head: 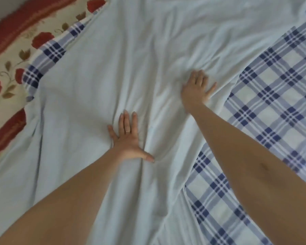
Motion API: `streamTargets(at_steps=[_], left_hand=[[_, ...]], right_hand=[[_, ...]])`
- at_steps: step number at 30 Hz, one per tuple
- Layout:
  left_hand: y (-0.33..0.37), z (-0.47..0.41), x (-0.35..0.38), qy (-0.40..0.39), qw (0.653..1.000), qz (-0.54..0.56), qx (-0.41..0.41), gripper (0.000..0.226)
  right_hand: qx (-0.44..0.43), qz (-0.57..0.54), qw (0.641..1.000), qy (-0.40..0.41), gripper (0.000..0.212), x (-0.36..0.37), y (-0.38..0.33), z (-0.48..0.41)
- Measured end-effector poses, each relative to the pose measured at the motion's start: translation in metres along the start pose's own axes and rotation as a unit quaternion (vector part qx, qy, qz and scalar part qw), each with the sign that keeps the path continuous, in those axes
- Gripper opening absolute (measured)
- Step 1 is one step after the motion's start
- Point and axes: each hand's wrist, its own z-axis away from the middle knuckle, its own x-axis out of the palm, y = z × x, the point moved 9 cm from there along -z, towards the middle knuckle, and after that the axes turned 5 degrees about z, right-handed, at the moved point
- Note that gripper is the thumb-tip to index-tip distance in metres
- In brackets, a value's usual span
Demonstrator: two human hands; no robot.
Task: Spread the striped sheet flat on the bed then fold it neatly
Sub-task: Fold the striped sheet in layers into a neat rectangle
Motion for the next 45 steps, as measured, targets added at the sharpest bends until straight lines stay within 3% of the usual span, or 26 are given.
streamTargets(at_steps=[2, 4, 8, 12, 17, 20, 22, 25, 31, 36, 40, 43, 45], left_hand=[[0.002, 0.009, 0.001, -0.003, 0.999, -0.032, 0.012, 0.164], [-0.002, 0.008, 0.001, 0.001, 1.0, -0.022, -0.001, 0.162], [-0.001, 0.013, 0.0, 0.016, 0.999, -0.026, 0.023, 0.161], [-0.005, 0.012, 0.0, 0.035, 0.998, -0.026, 0.047, 0.154], [-0.043, 0.071, 0.034, 0.149, 0.983, 0.043, 0.097, 0.097], [-0.133, 0.151, 0.097, 0.145, 0.985, 0.089, 0.012, 0.115], [-0.206, 0.203, 0.14, 0.079, 0.988, 0.101, -0.08, 0.129], [-0.292, 0.252, 0.184, -0.047, 0.983, 0.028, -0.177, 0.15], [-0.313, 0.25, 0.201, -0.054, 0.994, 0.035, -0.084, 0.162], [-0.327, 0.252, 0.206, -0.045, 0.997, 0.053, -0.029, 0.161], [-0.326, 0.252, 0.204, -0.019, 0.999, 0.04, -0.014, 0.144], [-0.323, 0.259, 0.198, -0.016, 0.994, 0.105, 0.011, 0.12], [-0.346, 0.269, 0.176, 0.082, 0.985, 0.153, 0.026, 0.105]], right_hand=[[-0.017, -0.047, 0.997, 0.051, 0.049, 0.016, -0.023, 0.076], [-0.052, -0.11, 0.989, 0.089, 0.052, 0.043, -0.044, 0.164], [0.013, -0.172, 0.98, 0.104, 0.054, 0.109, -0.048, 0.297], [0.042, -0.13, 0.985, 0.102, 0.067, 0.123, -0.047, 0.302], [0.031, -0.104, 0.99, 0.091, 0.073, 0.124, -0.047, 0.309], [0.022, -0.094, 0.991, 0.095, 0.075, 0.116, -0.049, 0.31], [0.025, -0.105, 0.989, 0.101, 0.074, 0.115, -0.048, 0.311], [0.016, -0.096, 0.988, 0.121, 0.072, 0.112, -0.05, 0.317], [0.029, -0.046, 0.989, 0.139, 0.064, 0.118, -0.053, 0.328], [-0.021, -0.088, 0.985, 0.145, 0.062, 0.138, -0.132, 0.419], [-0.061, -0.081, 0.994, -0.045, 0.064, 0.203, -0.206, 0.511], [-0.056, -0.052, 0.983, -0.168, 0.078, 0.23, -0.223, 0.56], [-0.052, -0.017, 0.974, -0.222, 0.101, 0.232, -0.233, 0.58]])
